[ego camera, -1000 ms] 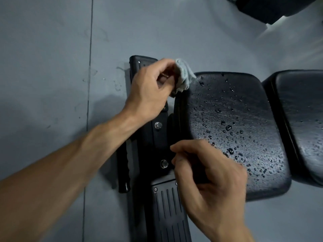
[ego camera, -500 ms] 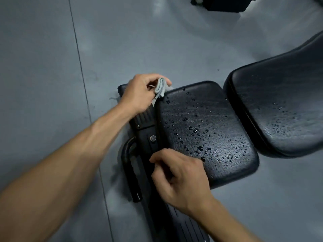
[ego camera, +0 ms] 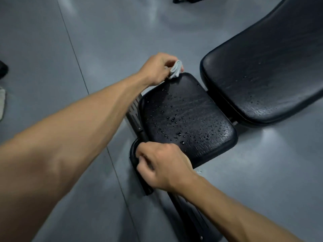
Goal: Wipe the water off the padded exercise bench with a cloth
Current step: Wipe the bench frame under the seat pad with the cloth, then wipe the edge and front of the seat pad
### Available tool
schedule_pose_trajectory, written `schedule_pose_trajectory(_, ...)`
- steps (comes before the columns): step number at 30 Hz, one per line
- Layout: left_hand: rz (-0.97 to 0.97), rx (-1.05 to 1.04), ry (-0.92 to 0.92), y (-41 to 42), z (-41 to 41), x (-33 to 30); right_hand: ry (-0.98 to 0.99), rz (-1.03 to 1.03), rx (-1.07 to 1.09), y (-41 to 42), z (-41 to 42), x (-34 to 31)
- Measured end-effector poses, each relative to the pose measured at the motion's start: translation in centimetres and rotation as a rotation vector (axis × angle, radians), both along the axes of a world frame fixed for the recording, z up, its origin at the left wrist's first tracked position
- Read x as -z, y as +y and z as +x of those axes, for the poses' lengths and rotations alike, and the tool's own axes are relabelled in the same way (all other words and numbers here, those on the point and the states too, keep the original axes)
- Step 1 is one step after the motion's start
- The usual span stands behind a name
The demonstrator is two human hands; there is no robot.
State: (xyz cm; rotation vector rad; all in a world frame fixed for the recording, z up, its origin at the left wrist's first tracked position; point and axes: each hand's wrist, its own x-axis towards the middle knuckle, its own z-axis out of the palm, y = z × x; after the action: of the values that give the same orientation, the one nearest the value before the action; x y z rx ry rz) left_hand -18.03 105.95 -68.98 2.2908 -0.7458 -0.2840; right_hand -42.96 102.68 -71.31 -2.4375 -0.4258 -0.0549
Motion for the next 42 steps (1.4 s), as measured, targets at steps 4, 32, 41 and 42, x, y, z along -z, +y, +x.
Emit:
schedule_pose_trajectory(4,0.085,-0.055,-0.039,1.6,-0.4,0.6,0.012,0.040,-0.085,-0.6,0.2,-0.1)
schedule_pose_trajectory(32,-0.446,0.134,0.093,2.5,-8.7,-6.7,0.216,0.298,0.053,-15.3,11.1,-11.7)
schedule_pose_trajectory(41,-0.456,-0.092,0.374,2.2,-8.2,-6.7,0.234,0.258,0.171,-16.7,13.4,-11.4)
schedule_pose_trajectory(42,-0.411,-0.060,0.330,2.1,-8.1,-6.8,0.246,0.319,0.183,-16.7,13.5,-11.4)
